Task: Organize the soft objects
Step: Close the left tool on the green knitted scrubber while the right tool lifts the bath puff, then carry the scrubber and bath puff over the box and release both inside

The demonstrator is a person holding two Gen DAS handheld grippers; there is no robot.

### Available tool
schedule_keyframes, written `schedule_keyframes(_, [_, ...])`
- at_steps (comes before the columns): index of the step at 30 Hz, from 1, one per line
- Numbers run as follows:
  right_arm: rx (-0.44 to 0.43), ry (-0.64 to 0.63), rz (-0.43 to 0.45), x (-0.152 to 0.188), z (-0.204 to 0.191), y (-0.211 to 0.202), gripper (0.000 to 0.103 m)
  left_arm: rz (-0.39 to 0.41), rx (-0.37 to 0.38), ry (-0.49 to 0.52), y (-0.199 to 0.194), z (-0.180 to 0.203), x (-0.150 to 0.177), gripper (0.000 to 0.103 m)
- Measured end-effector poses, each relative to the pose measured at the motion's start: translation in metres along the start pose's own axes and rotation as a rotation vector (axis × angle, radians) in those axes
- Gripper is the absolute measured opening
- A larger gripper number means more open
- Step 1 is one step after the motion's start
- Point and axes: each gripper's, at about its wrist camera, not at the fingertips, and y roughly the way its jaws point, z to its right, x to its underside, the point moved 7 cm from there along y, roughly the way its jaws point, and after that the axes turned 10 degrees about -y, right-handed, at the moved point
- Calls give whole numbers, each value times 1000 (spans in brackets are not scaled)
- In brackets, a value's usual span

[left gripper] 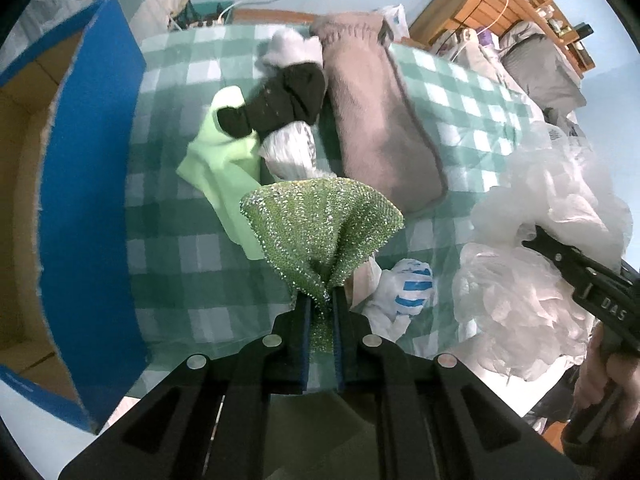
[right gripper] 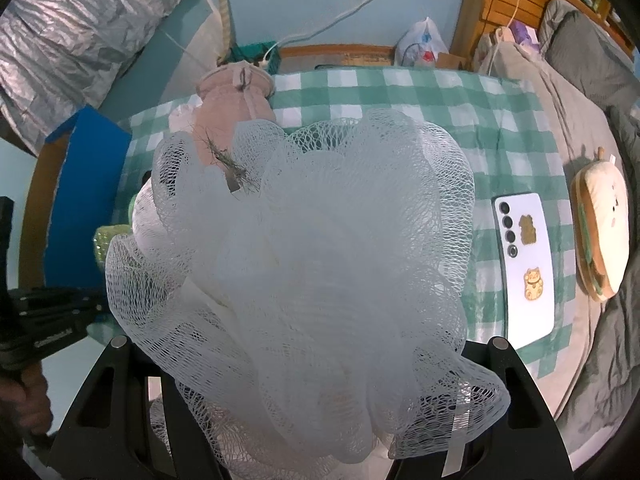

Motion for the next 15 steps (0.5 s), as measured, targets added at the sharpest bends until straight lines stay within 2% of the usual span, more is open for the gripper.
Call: schedule_keyframes(15, [2, -54, 48, -22, -26, -21, 63, 102, 2, -4, -55, -16, -9, 9])
